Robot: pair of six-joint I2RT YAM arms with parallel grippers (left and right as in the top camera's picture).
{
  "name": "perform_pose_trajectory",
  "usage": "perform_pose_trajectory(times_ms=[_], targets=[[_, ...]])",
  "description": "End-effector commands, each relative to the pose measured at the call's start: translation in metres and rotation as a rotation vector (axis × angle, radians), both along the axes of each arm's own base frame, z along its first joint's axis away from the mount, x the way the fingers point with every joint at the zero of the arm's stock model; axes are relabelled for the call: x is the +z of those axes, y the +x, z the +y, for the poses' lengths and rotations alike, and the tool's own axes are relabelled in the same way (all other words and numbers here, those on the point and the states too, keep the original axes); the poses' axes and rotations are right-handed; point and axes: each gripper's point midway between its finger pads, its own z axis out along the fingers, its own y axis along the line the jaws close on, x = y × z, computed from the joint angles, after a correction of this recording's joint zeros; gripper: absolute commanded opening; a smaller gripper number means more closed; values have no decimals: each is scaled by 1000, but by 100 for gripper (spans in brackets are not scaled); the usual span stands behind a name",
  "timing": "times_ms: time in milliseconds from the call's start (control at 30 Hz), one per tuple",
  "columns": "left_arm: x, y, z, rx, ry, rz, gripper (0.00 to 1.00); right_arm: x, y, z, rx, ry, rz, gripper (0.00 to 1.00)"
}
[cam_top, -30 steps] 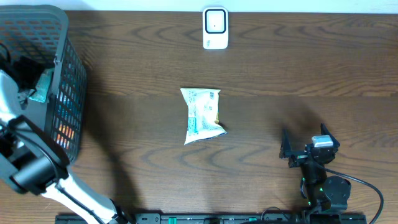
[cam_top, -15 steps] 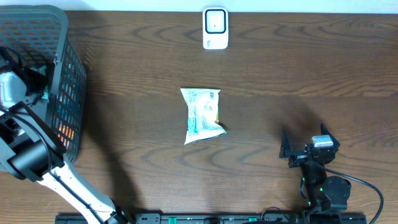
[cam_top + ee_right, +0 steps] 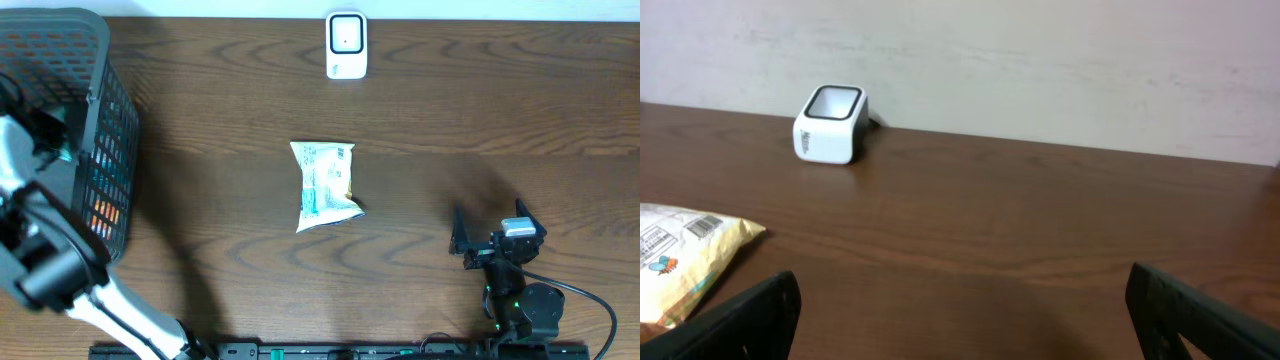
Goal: Scan the item barcode
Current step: 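Reach the left gripper back into the basket and grasp the green packet, then place the green packet beside the white packet with the left gripper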
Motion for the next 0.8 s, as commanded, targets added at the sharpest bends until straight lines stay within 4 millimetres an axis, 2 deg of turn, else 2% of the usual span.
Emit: perform_pose_trajectory(times_ms=[0,67,100,167,267,367,467,533,600,700,767], targets=[[140,-16,0,43,179,-235,7,0,0,-3,-13,-2,1,99],[188,-33,-19,50,209,-318,7,0,0,-3,-13,-2,1,99],[205,-41,-30,40,208,-351,7,0,0,-3,-13,-2,0,99],[244,-61,-68,-19,197,-427,7,0,0,-3,-13,-2,1,99],[271,-85,-129,-130,147,-478,7,0,0,-3,-13,-2,1,99],[274,-96,-197,-297,67,-487,7,0,0,-3,-13,-2,1,99],[255,-99,-272,-519,-16,-447,7,0,0,-3,-13,-2,1,99],[229,-100,-315,-653,-59,-382,7,0,0,-3,-13,-2,0,99],[201,-101,-330,-664,-36,-297,7,0,0,-3,-13,-2,1,99],[145,-101,-332,-560,45,-155,7,0,0,-3,-13,-2,1,99],[106,-93,-348,-570,38,-120,8,0,0,-3,-13,-2,1,99]])
